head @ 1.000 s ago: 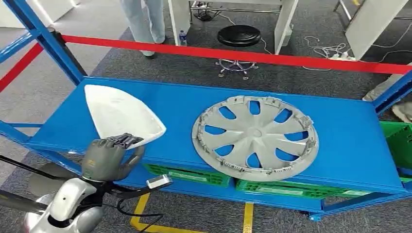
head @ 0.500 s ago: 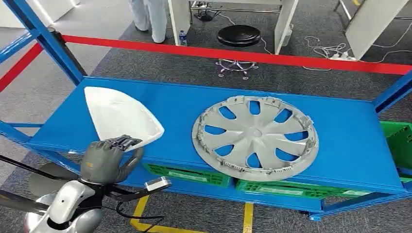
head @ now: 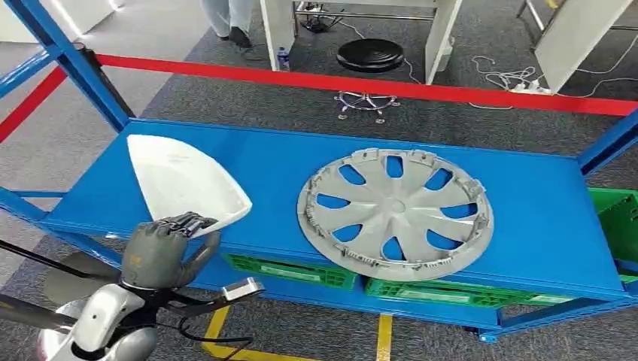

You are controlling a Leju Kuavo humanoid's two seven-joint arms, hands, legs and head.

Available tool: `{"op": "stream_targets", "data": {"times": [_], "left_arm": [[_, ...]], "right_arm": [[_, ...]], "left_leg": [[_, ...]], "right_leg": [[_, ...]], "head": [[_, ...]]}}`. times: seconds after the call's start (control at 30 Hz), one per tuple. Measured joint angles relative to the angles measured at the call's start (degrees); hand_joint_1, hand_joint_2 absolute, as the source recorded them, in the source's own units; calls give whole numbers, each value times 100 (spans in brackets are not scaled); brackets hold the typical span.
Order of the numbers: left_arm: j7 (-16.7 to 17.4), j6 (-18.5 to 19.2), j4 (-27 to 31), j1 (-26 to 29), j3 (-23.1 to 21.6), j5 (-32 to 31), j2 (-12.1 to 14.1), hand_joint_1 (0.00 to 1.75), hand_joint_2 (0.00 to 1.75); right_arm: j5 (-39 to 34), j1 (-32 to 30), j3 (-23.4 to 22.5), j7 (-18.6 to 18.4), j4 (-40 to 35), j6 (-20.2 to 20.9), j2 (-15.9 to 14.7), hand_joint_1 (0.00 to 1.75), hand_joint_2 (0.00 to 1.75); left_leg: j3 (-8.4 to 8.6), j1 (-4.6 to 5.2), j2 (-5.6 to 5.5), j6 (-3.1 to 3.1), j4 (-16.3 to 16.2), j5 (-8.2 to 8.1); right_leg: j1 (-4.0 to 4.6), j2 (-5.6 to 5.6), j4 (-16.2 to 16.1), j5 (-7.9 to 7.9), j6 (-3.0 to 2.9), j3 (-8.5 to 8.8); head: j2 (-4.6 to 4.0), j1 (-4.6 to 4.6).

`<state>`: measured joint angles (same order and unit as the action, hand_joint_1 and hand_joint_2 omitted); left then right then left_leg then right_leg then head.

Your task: Take the parts from the cabinet and place them on the table.

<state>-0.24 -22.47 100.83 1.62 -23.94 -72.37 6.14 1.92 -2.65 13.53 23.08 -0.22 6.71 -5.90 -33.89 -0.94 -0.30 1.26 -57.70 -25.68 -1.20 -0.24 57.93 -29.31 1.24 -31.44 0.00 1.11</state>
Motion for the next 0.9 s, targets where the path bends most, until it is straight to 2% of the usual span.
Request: {"op": "stream_targets", "data": {"times": [0.03,0.07,0.1,0.13,0.2,0.23,0.27,0.3,0.37,0.4,0.43,0.47,0.53,0.57,0.6,0.63,0.7,0.73,0.77,0.8,0.83,0.87,0.9], "left_arm": [[0,0,9,21,22,0,0,175,175],[4,0,20,39,48,2,0,175,175],[4,2,26,60,72,17,0,175,175],[7,2,33,78,85,22,0,175,175],[9,11,77,112,125,26,0,175,175],[9,13,101,122,136,26,-2,175,175],[9,20,105,115,144,30,-4,175,175],[15,28,116,115,155,31,-11,175,175],[22,55,116,152,173,35,-11,175,175],[22,57,116,173,175,35,-11,175,175],[22,59,116,184,175,35,-11,175,175],[22,66,116,193,173,35,-13,175,175],[22,70,118,202,175,35,-13,175,175],[24,70,122,203,181,35,-11,175,175],[26,81,129,202,199,35,-9,175,175],[26,89,133,211,201,35,-6,175,175],[26,107,153,223,208,33,-6,175,175],[26,112,155,230,210,33,-4,175,175],[35,120,160,236,221,33,5,175,175],[42,125,162,239,225,33,5,175,175],[42,131,164,241,223,33,-2,175,175],[46,148,166,244,223,33,-2,175,175],[59,162,166,255,223,33,0,175,175]], "right_arm": [[-15,-5,0,0,0,0,0,0,0],[-24,-12,2,0,0,0,0,0,0],[-28,-15,2,2,0,2,0,0,0],[-33,-18,2,4,0,4,0,0,0],[-37,-18,2,9,0,11,0,0,0],[-37,-17,2,9,0,11,-2,0,0],[-39,-29,2,13,0,11,-15,0,0],[-41,-32,4,15,0,13,-15,0,0],[-44,-34,4,13,2,17,-15,0,0],[-44,-38,4,13,2,17,-15,0,0],[-44,-41,4,13,2,17,-15,0,0],[-46,-40,7,13,4,17,-15,0,0],[-46,-29,7,15,2,18,-26,0,0],[-46,-9,7,13,2,17,-24,0,0],[-48,-18,7,20,2,20,-15,0,0],[-57,-21,9,17,4,20,-15,0,0],[-70,-15,9,18,7,26,-15,0,0],[-72,-21,11,17,7,31,-15,0,0],[-76,-15,15,15,9,31,-15,0,0],[-79,-21,20,15,9,31,-15,0,0],[-79,-22,26,15,9,31,-15,0,0],[-83,-25,35,15,9,31,-15,0,0],[-83,-27,39,15,9,31,-15,0,0]], "left_leg": [[0,0,0,-1,0,0],[-15,12,0,-41,-58,-35],[-13,18,0,-90,-57,-42],[-12,30,0,-112,-57,-48],[27,45,-1,-195,25,38],[103,-38,9,-213,207,129],[132,-19,19,-238,280,167],[121,-22,19,-256,282,186],[87,-15,19,-252,274,189],[65,-16,19,-235,266,201],[49,-25,19,-219,257,210],[33,-44,17,-199,248,220],[-15,-95,8,-118,176,221],[-52,-83,2,-54,122,219],[-83,-69,-14,-2,99,225],[-82,-55,-25,33,57,247],[-100,-72,-51,100,68,304],[-136,-91,-49,125,62,293],[-164,-93,-33,126,-23,122],[-257,-89,-28,120,-307,-211],[-402,-77,-27,120,-797,-583],[-529,-73,-26,117,-1282,-851],[-588,-65,-26,101,-1625,-988]], "right_leg": [[0,0,0,0,0,0],[-44,-1,-33,12,25,9],[-45,-8,-31,9,40,17],[-44,-12,-33,6,48,28],[-38,-10,-104,72,125,69],[-48,-6,-87,3,128,52],[-27,3,21,-153,127,6],[-27,19,333,-385,128,-123],[-45,17,1171,-797,171,-455],[-49,17,1485,-880,199,-576],[-60,16,1445,-779,225,-533],[-79,15,1166,-579,245,-371],[-139,15,137,-127,322,200],[-133,62,-140,-274,354,346],[-94,144,-12,-121,215,336],[-113,144,-36,-174,189,265],[-91,140,36,-182,89,227],[-105,116,32,-142,12,152],[-97,81,32,-104,-56,114],[-80,70,32,-67,-104,115],[-60,44,33,-22,-134,57],[-29,26,39,28,-153,-4],[5,9,42,67,-164,-62]], "head": [[0,0],[0,0],[0,7],[0,2],[0,11],[0,-2],[0,-15],[0,-44],[0,-59],[0,-61],[0,-63],[0,-63],[0,-66],[0,-74],[0,-81],[0,-74],[0,-74],[0,-74],[0,-53],[0,-46],[0,-33],[0,-35],[0,-37]]}}
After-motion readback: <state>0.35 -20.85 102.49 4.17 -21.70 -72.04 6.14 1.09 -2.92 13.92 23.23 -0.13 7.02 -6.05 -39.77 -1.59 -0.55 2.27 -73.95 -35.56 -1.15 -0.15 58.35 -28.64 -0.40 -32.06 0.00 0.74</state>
